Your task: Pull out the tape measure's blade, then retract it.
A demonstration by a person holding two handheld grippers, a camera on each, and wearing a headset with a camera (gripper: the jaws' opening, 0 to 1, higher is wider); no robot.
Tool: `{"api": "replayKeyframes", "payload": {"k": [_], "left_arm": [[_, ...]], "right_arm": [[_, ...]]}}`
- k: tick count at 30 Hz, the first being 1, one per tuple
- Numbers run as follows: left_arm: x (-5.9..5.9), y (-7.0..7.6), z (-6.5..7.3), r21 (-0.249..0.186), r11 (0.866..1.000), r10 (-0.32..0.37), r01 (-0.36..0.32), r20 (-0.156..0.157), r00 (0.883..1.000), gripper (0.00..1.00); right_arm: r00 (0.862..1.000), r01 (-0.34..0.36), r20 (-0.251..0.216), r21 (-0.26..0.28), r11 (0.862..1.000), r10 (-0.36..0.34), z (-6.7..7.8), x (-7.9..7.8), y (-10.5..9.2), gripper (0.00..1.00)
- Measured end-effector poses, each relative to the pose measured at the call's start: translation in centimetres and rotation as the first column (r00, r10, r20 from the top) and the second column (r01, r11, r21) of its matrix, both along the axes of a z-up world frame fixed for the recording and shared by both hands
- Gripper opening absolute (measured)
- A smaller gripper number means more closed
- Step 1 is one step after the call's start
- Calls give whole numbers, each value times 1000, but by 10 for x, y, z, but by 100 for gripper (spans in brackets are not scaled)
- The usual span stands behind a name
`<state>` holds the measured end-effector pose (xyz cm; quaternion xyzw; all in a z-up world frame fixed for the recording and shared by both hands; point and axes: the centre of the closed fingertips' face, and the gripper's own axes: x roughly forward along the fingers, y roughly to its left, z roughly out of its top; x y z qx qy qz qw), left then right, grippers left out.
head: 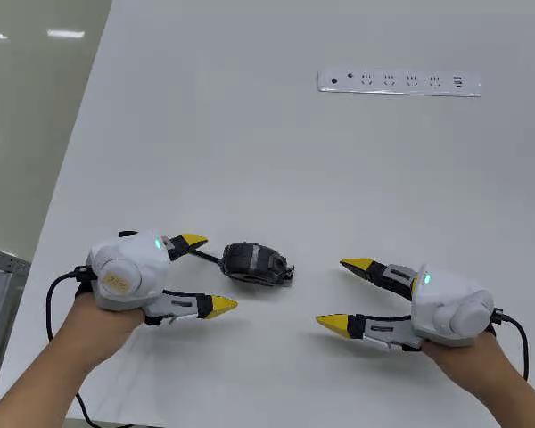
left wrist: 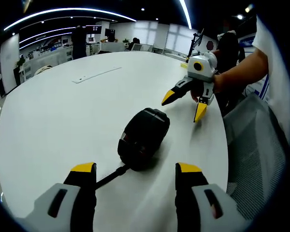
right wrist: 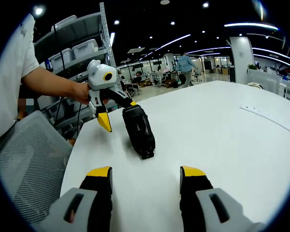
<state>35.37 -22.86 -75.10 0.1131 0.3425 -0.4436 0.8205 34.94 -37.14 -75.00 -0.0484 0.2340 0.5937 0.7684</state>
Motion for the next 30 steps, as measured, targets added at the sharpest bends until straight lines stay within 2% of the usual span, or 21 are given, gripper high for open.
{"api": "replayKeyframes", "payload": {"k": [15, 22, 30], "left_arm": [[11, -7, -3, 7, 998, -55, 55, 5, 998, 61], [11, -9, -7, 23, 996, -90, 91, -4, 996, 59], [10, -14, -12, 22, 991, -129, 130, -15, 991, 58]], "right_arm": [[1000, -30, -1, 13, 999, 30, -4, 6, 14, 55], [999, -44, -3, 13, 999, 44, -7, 11, 18, 55], [998, -57, 0, 12, 998, 57, -12, 14, 22, 54]]}}
